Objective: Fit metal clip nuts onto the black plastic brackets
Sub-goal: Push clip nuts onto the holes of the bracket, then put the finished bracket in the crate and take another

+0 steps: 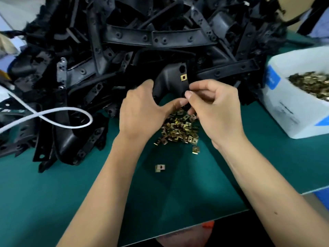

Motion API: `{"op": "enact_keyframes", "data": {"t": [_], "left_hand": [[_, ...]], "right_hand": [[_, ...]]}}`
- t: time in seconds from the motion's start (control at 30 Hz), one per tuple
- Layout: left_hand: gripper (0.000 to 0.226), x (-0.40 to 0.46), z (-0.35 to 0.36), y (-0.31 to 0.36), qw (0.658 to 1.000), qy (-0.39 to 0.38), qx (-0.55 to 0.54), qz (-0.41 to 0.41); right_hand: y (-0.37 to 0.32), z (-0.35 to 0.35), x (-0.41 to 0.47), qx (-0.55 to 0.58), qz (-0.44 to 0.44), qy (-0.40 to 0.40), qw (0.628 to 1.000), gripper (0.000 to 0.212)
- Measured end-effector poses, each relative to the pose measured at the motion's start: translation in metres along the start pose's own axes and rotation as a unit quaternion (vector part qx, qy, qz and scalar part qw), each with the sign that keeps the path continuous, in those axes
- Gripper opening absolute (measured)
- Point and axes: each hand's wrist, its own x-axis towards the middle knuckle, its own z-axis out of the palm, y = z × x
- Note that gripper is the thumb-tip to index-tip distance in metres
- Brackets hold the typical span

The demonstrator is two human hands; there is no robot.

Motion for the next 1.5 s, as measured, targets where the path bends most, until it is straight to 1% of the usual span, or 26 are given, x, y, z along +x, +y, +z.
{"op": "enact_keyframes", "data": {"t": [0.03, 0.1, 0.23, 0.3, 0.37, 0.43, 0.5, 0.53, 0.57, 0.63, 0.7, 0.73, 0.77, 0.8, 0.83, 0.87, 0.93, 0.97, 1.07, 1.13, 1.2, 1.23, 1.3, 1.33, 1.4, 1.5], "left_hand": [[0.074, -0.003, 0.002, 0.017, 1.000, 0.021, 0.006, 0.020], [0.066, -0.007, 0.013, 0.059, 0.997, 0.014, -0.026, 0.065], [0.047, -0.020, 0.044, 0.157, 0.978, -0.074, -0.115, 0.155], [0.044, -0.035, 0.059, 0.207, 0.961, -0.104, -0.149, 0.211], [0.043, -0.057, 0.074, 0.250, 0.942, -0.115, -0.165, 0.267], [0.038, -0.085, 0.092, 0.289, 0.926, -0.112, -0.182, 0.311], [0.036, -0.111, 0.115, 0.318, 0.918, -0.129, -0.181, 0.329], [0.036, -0.121, 0.128, 0.326, 0.916, -0.158, -0.170, 0.327], [0.036, -0.131, 0.145, 0.333, 0.912, -0.206, -0.153, 0.321], [0.041, -0.150, 0.187, 0.334, 0.896, -0.308, -0.104, 0.304], [0.048, -0.169, 0.230, 0.317, 0.879, -0.389, -0.059, 0.269], [0.047, -0.181, 0.252, 0.306, 0.870, -0.434, -0.057, 0.228], [0.046, -0.192, 0.272, 0.295, 0.859, -0.478, -0.063, 0.175], [0.044, -0.203, 0.289, 0.283, 0.846, -0.515, -0.069, 0.118], [0.044, -0.214, 0.304, 0.269, 0.837, -0.539, -0.073, 0.062], [0.045, -0.223, 0.316, 0.256, 0.831, -0.550, -0.079, 0.012], [0.045, -0.241, 0.335, 0.233, 0.823, -0.555, -0.107, -0.059], [0.046, -0.247, 0.342, 0.226, 0.820, -0.554, -0.123, -0.079], [0.067, -0.251, 0.351, 0.220, 0.819, -0.550, -0.142, -0.076], [0.073, -0.247, 0.352, 0.223, 0.826, -0.544, -0.141, -0.049], [0.070, -0.246, 0.354, 0.222, 0.827, -0.541, -0.145, -0.038], [0.063, -0.246, 0.353, 0.222, 0.827, -0.539, -0.154, -0.038], [0.046, -0.246, 0.349, 0.227, 0.831, -0.523, -0.189, -0.021], [0.039, -0.245, 0.343, 0.234, 0.834, -0.509, -0.212, 0.004], [0.032, -0.237, 0.326, 0.257, 0.840, -0.468, -0.264, 0.077], [0.022, -0.214, 0.286, 0.297, 0.835, -0.398, -0.348, 0.152]], "right_hand": [[-0.005, -0.010, -0.002, 0.005, -0.001, 0.025, 1.000, 0.007], [-0.014, -0.043, -0.007, 0.008, -0.010, 0.083, 0.996, 0.008], [-0.024, -0.129, -0.025, -0.004, -0.052, 0.203, 0.978, 0.016], [-0.024, -0.178, -0.044, -0.004, -0.048, 0.261, 0.964, 0.014], [-0.026, -0.223, -0.066, -0.001, -0.047, 0.324, 0.945, 0.010], [-0.025, -0.267, -0.088, -0.001, -0.058, 0.364, 0.930, 0.006], [-0.013, -0.304, -0.109, 0.000, -0.049, 0.380, 0.924, 0.006], [-0.001, -0.318, -0.117, -0.002, -0.023, 0.388, 0.922, 0.005], [0.014, -0.331, -0.127, -0.009, 0.019, 0.401, 0.916, 0.005], [0.055, -0.350, -0.151, -0.018, 0.136, 0.428, 0.894, 0.014], [0.102, -0.358, -0.180, 0.019, 0.263, 0.438, 0.859, 0.029], [0.124, -0.361, -0.195, 0.054, 0.317, 0.438, 0.839, 0.035], [0.145, -0.361, -0.208, 0.091, 0.362, 0.437, 0.819, 0.036], [0.163, -0.362, -0.222, 0.119, 0.403, 0.437, 0.795, 0.030], [0.178, -0.361, -0.234, 0.139, 0.441, 0.441, 0.769, 0.019], [0.192, -0.359, -0.245, 0.160, 0.472, 0.447, 0.742, 0.010], [0.214, -0.356, -0.264, 0.204, 0.513, 0.453, 0.700, 0.014], [0.221, -0.355, -0.271, 0.230, 0.518, 0.449, 0.691, 0.015], [0.233, -0.352, -0.276, 0.265, 0.537, 0.450, 0.663, 0.016], [0.237, -0.350, -0.275, 0.259, 0.545, 0.464, 0.649, 0.028], [0.235, -0.348, -0.268, 0.259, 0.539, 0.470, 0.649, 0.038], [0.232, -0.346, -0.264, 0.259, 0.533, 0.474, 0.652, 0.039], [0.220, -0.341, -0.252, 0.245, 0.518, 0.482, 0.663, 0.033], [0.211, -0.339, -0.244, 0.232, 0.507, 0.485, 0.674, 0.030], [0.190, -0.336, -0.225, 0.199, 0.465, 0.487, 0.712, 0.023], [0.147, -0.329, -0.191, 0.137, 0.363, 0.463, 0.797, 0.027]]}}
